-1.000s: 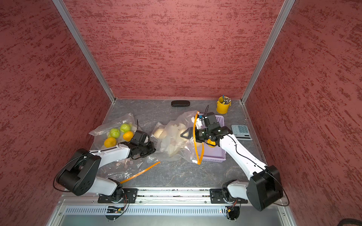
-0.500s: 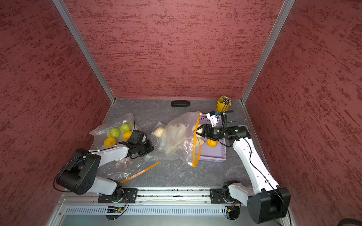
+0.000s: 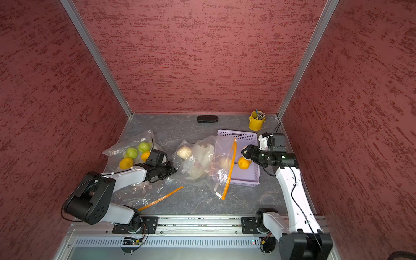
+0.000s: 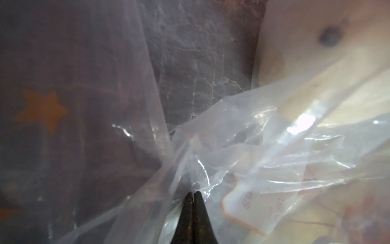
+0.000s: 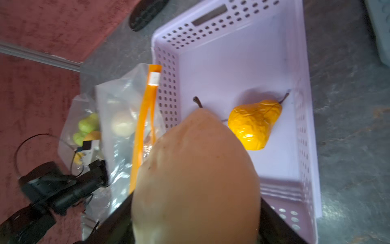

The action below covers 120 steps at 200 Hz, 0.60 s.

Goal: Open the zip-top bag and take out the pear
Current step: Place the pear in the basket.

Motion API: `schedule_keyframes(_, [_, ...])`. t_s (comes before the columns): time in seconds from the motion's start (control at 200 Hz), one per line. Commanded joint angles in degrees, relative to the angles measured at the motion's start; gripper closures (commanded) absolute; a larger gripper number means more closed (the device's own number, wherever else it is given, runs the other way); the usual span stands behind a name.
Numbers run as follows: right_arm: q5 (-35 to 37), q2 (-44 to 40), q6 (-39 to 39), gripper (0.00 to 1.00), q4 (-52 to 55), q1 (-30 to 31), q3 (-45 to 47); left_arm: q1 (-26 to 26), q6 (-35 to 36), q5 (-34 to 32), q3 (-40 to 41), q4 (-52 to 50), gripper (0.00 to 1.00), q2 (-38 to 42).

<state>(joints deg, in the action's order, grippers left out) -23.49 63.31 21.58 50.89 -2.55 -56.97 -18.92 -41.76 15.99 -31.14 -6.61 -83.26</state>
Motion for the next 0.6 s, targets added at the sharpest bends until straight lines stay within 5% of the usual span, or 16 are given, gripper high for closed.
schedule_keyframes(0.0, [4.6, 3.6, 0.6, 0.07, -5.8, -0.7, 1.6, 0.5, 0.4, -3.9, 3.0, -7.1, 1.00, -1.5])
schedule_keyframes(0.165, [-3.3, 4.0, 1.4, 0.03, -9.9, -0.6, 2.4, 0.6, 0.7, -3.7, 1.0, -10.5, 0.91, 5.9])
schedule_keyframes(0.296, [-14.8, 0.8, 3.1, 0.24, -13.2, 0.9, 6.3, -1.3, 0.6, -5.3, -6.7, -18.5, 0.72, 14.4])
schedule_keyframes(0.391, [-14.4, -0.9, 4.6, 0.36, -12.8, 3.8, 7.8, -2.3, 1.4, -6.0, -13.0, -22.9, 0.60, 17.9])
schedule_keyframes(0.596, [-14.5, -1.5, 7.1, 0.73, -15.5, 7.1, 13.2, -6.8, 2.1, -8.1, -21.6, -27.6, 0.53, 18.5])
